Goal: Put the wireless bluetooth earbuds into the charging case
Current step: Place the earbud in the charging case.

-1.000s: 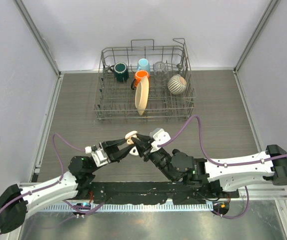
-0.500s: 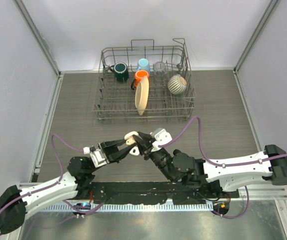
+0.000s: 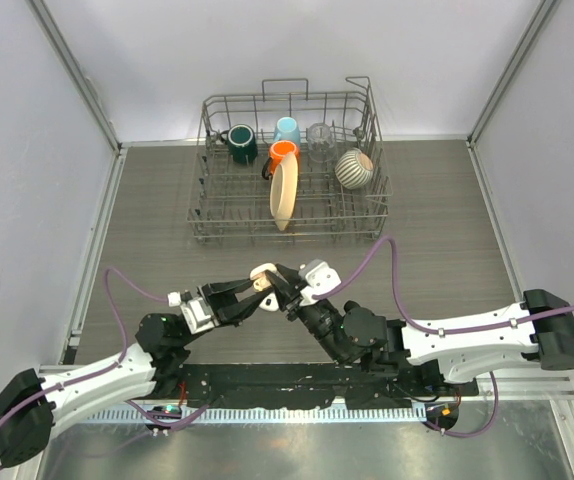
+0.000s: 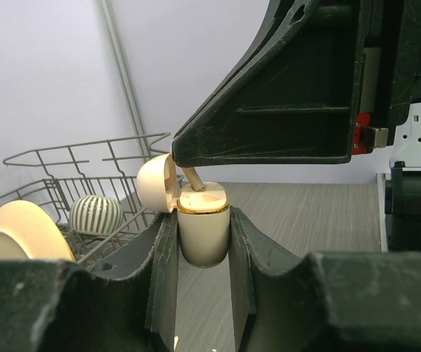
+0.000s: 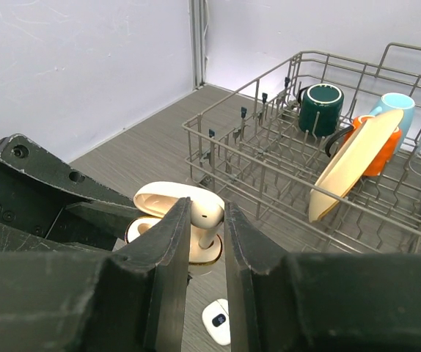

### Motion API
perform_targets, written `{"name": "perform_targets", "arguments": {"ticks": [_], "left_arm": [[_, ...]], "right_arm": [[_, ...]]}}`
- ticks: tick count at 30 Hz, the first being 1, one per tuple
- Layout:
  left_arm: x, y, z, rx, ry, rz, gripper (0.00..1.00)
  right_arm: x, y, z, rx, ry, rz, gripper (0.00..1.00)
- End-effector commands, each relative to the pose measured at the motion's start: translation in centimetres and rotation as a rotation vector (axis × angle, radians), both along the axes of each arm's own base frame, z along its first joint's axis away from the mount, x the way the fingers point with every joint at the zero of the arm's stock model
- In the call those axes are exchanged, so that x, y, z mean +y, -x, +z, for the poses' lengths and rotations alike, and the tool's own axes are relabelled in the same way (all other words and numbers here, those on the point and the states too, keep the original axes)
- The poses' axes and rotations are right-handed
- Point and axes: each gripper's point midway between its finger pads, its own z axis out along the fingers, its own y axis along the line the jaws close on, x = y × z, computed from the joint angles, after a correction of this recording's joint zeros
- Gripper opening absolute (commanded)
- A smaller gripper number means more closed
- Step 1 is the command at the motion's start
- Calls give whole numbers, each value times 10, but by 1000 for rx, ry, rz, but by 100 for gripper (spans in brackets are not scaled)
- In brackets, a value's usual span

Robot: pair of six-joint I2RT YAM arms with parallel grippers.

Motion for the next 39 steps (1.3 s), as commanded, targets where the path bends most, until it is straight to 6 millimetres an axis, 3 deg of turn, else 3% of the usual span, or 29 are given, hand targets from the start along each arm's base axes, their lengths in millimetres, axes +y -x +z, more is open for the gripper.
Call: {"name": "perform_targets", "arguments": {"ticks": [1, 13, 19, 26, 39], "left_arm": [[16, 3, 23, -36, 125, 31, 0], [21, -4, 23, -13, 144, 72, 0], [22, -2, 24, -23, 147, 65, 0], [16, 5, 22, -54, 115, 26, 0], [13, 11, 23, -70, 101, -7, 0]], "right_arm": [[5, 8, -2, -22, -1, 63, 1], [15, 18, -8, -41, 45, 147, 1], [4, 11, -6, -36, 25, 92, 1], [-11, 3, 13, -61, -19, 18, 1], [-13, 0, 15, -100, 28, 1, 1]]}}
